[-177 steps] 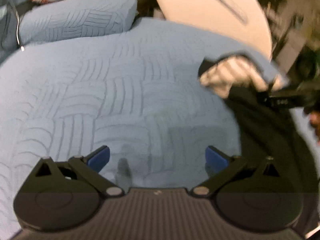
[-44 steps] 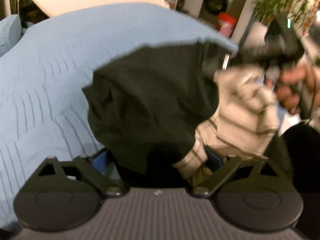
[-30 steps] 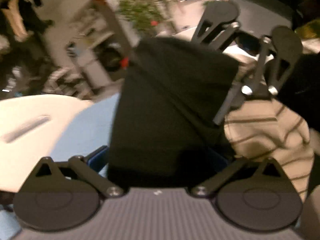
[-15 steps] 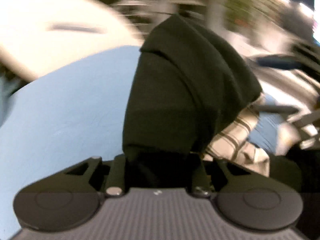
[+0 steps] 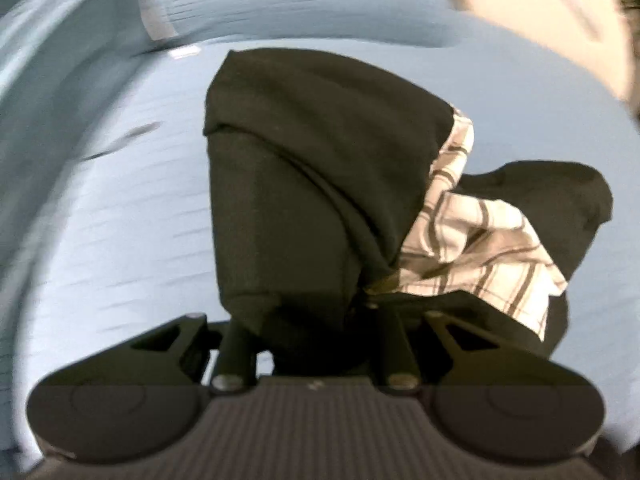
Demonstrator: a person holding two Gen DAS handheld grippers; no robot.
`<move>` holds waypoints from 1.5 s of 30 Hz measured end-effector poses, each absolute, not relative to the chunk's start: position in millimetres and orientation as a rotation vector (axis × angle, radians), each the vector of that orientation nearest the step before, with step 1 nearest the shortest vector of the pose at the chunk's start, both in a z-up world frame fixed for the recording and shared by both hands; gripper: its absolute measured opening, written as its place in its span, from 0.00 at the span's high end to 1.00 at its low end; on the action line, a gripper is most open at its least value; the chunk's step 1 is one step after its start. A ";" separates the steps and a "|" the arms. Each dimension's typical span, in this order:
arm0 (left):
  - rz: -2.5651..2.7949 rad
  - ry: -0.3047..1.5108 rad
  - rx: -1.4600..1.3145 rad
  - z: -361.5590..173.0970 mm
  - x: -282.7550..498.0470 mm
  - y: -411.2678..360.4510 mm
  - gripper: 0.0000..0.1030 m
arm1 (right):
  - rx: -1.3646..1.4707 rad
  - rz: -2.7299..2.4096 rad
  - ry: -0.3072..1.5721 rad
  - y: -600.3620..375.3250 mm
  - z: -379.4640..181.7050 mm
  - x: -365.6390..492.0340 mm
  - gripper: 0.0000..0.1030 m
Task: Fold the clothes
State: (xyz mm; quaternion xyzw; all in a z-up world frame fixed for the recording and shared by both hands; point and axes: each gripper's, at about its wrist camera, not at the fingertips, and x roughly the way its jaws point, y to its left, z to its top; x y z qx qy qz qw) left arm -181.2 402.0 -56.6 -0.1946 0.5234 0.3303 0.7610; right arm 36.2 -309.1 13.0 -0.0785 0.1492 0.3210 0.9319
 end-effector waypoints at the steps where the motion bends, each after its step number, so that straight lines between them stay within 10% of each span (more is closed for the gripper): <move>1: 0.757 1.163 -0.424 -55.4 -204.9 422.8 0.77 | -0.151 0.660 0.323 -304.2 11.3 36.1 0.44; 4: 0.917 1.264 -0.370 -36.3 -252.3 491.7 0.70 | -0.121 0.670 0.377 -289.6 6.2 35.9 0.44; 10: 1.403 1.422 -0.231 -85.5 -297.1 561.2 0.24 | -0.062 0.689 0.485 -260.2 -4.1 35.4 0.44; 19: 1.645 0.951 -0.393 -46.6 -348.3 501.8 0.02 | 0.059 0.649 0.596 -273.6 -16.8 41.4 0.44; 27: 1.636 0.762 -0.573 -8.4 -348.1 340.3 0.00 | 0.226 0.574 0.736 -327.6 -51.5 67.6 0.26; 45: 1.348 0.645 -0.248 137.4 -195.1 227.1 0.00 | 0.497 0.495 0.985 -417.3 -117.9 106.5 0.24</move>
